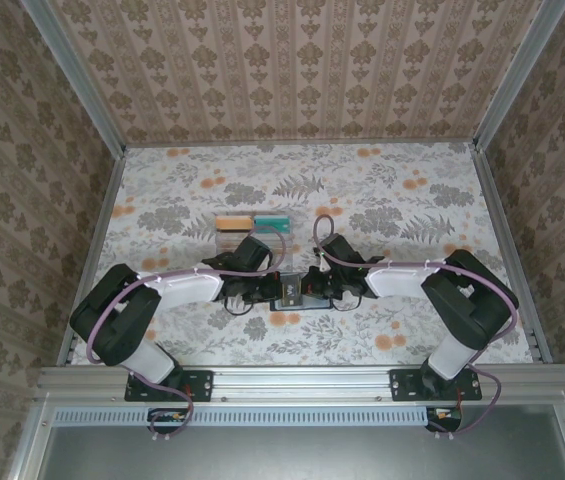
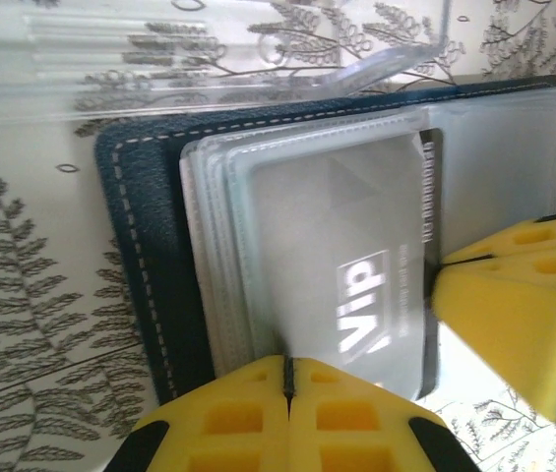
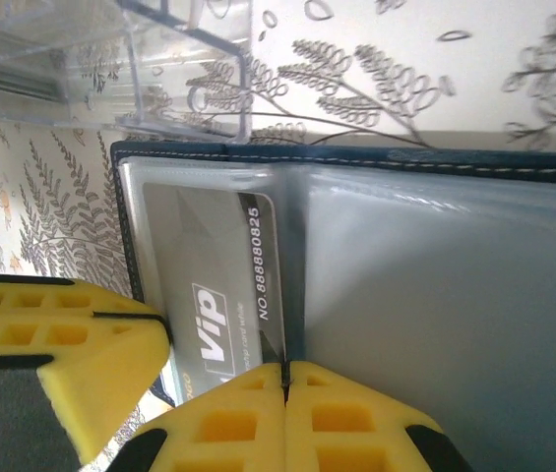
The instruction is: Take the credit cards out of the card holder
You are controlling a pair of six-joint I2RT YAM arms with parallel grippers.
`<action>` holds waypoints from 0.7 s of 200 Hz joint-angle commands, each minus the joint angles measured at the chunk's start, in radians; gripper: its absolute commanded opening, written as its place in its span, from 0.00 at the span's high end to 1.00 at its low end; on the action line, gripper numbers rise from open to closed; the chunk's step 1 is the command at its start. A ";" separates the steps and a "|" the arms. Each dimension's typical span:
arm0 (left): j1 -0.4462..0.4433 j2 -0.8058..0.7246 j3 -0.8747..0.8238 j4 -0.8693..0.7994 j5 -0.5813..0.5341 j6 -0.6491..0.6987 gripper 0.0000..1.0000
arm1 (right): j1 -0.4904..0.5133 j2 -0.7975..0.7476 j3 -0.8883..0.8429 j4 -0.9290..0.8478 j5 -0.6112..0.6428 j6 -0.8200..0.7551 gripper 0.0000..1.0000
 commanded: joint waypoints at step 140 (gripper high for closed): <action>0.006 0.043 0.010 -0.079 -0.006 0.010 1.00 | -0.042 0.012 -0.058 0.083 -0.044 0.024 0.93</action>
